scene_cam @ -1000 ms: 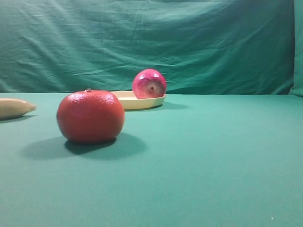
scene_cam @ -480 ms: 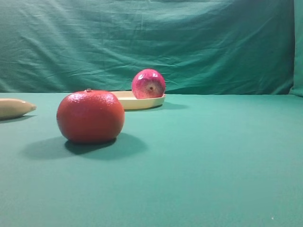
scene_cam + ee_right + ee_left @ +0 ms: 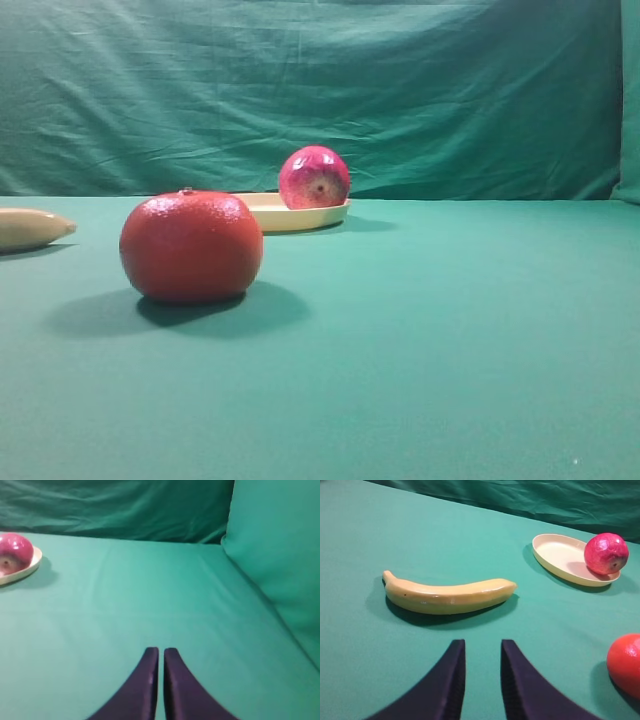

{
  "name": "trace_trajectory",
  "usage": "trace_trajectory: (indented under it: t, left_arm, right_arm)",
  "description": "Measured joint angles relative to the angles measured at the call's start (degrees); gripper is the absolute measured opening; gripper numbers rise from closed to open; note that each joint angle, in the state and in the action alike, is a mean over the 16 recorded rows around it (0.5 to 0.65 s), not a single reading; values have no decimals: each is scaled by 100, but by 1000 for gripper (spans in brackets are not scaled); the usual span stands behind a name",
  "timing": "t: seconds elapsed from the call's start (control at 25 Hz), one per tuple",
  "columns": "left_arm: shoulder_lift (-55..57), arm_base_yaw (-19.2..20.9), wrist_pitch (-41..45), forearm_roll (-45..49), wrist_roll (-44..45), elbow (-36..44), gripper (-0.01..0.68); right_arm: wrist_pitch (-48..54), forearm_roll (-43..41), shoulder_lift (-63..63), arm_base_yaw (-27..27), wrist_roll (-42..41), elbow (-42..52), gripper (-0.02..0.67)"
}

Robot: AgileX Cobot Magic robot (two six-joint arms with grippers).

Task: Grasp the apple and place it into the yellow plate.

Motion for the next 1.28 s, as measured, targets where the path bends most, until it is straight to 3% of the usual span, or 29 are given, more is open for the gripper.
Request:
trace_trajectory:
  t: [1.28]
  left_arm:
    - [0, 0, 0, 0, 0, 0, 157]
  right_arm:
    - [45, 2, 0, -9, -110, 29, 0]
